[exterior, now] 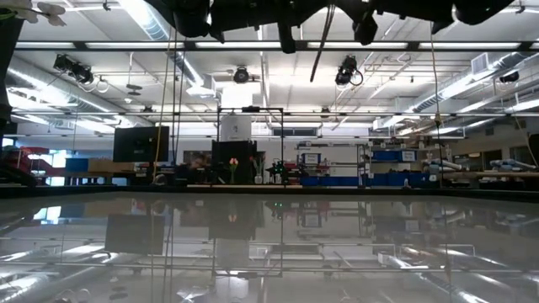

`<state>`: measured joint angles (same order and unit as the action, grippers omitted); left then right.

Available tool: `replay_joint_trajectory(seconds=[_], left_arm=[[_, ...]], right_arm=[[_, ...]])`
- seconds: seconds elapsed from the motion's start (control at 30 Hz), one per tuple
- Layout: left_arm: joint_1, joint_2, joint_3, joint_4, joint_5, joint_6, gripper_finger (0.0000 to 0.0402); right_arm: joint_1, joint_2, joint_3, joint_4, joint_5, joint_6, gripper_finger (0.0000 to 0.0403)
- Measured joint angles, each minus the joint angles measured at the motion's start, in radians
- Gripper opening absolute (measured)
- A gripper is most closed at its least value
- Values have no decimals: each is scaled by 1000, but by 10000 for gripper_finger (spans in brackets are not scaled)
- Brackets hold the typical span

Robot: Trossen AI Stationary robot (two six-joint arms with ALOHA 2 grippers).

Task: Sort flowers into vase by color
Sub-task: Put the red flowers into the red vase

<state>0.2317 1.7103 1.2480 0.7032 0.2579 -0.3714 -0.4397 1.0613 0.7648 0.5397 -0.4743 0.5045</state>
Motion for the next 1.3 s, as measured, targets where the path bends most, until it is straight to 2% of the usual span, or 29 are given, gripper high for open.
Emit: replay_joint_trajectory(seconds=[0.1, 0.2, 0.37, 0.47, 0.5, 0.67, 0.87, 1.0, 1.2, 1.3], left_arm=[[0, 0, 0, -4, 19, 0, 11], [0, 0, 0, -6, 25, 0, 11], [2, 0, 0, -5, 25, -4, 13], [3, 0, 0, -3, 25, -20, 33], [4, 0, 0, -4, 26, -26, 44], [22, -21, 0, -96, 29, -53, 120], [44, -63, -1, -238, 100, -39, 190], [66, -123, -1, -275, 118, -7, 208], [106, -295, -1, -541, 130, 85, 213], [114, -413, 0, -635, 98, 143, 213]], right_arm=[[0, 36, 44, -25, -56, 8, 223], [0, 75, 83, -45, -102, 8, 195], [0, 99, 113, -89, -116, 8, 99], [0, 85, 114, -101, -99, -17, 28], [1, 76, 114, -113, -91, -38, 18], [1, 23, 114, -218, 9, -120, 15], [1, -35, 116, -361, 124, -221, 15], [5, -79, 116, -426, 168, -251, 15], [36, -162, 115, -552, 179, -342, 15], [68, -211, 115, -659, 234, -354, 15]])
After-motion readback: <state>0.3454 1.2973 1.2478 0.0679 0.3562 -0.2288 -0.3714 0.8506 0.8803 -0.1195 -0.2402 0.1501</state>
